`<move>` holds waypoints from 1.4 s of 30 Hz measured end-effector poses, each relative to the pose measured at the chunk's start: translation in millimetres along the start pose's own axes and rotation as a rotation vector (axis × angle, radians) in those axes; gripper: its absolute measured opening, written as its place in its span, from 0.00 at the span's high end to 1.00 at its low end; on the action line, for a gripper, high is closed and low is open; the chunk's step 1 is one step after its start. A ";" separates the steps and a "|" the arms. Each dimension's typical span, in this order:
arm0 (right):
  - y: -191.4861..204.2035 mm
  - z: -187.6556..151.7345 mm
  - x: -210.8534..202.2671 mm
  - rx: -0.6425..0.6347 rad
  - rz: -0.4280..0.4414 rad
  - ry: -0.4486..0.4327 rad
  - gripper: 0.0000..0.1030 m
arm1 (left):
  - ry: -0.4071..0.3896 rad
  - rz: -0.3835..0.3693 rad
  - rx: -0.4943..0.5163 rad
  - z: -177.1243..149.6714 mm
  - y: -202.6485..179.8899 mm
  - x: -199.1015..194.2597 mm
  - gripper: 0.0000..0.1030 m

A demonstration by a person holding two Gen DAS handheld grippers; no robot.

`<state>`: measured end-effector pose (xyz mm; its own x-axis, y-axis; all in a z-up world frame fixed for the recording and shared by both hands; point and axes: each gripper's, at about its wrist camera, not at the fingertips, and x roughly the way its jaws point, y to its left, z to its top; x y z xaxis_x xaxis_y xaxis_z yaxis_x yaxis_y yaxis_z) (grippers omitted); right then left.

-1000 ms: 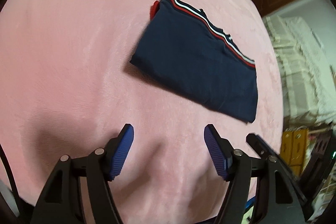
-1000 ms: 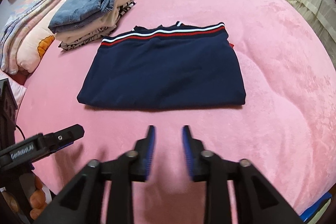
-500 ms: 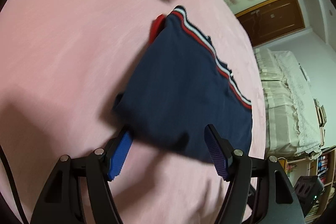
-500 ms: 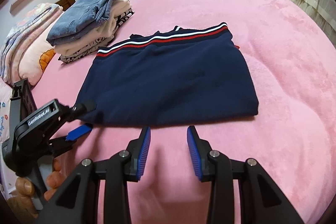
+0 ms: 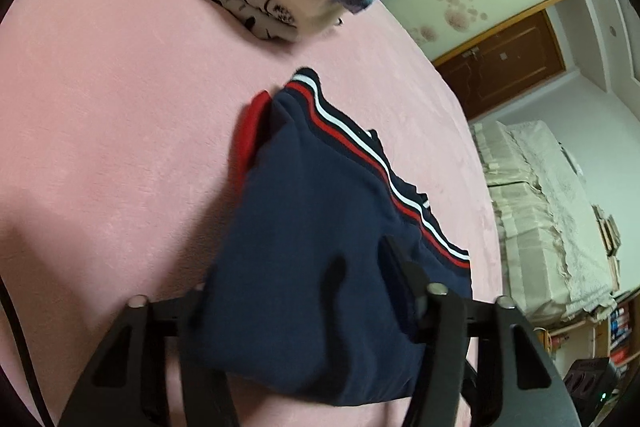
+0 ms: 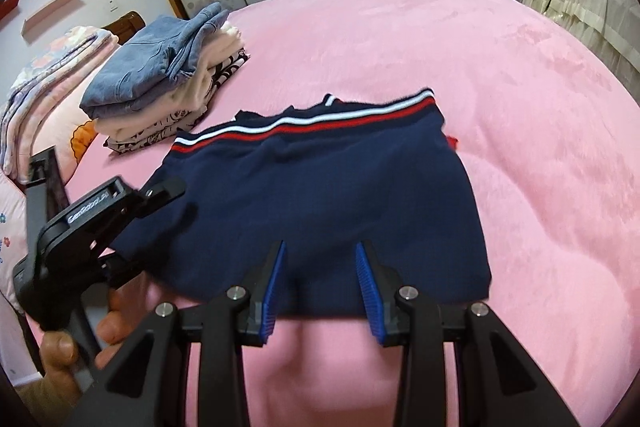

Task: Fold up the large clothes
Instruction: 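Grasp the side edge with both grippers and fold it lengthwise over the body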

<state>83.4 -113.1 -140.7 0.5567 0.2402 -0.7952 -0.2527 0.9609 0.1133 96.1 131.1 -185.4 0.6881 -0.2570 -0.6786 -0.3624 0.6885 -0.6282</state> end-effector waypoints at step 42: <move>-165.7 -4.8 -19.7 0.297 0.009 0.170 0.99 | 0.164 0.240 1.213 -158.3 -223.0 57.6 0.50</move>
<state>110.6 -277.7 -146.6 0.4092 0.2468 -0.8785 -0.0018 0.9629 0.2697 117.0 -144.6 -144.7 0.5667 -0.0599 -0.8217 0.4057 0.8883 0.2151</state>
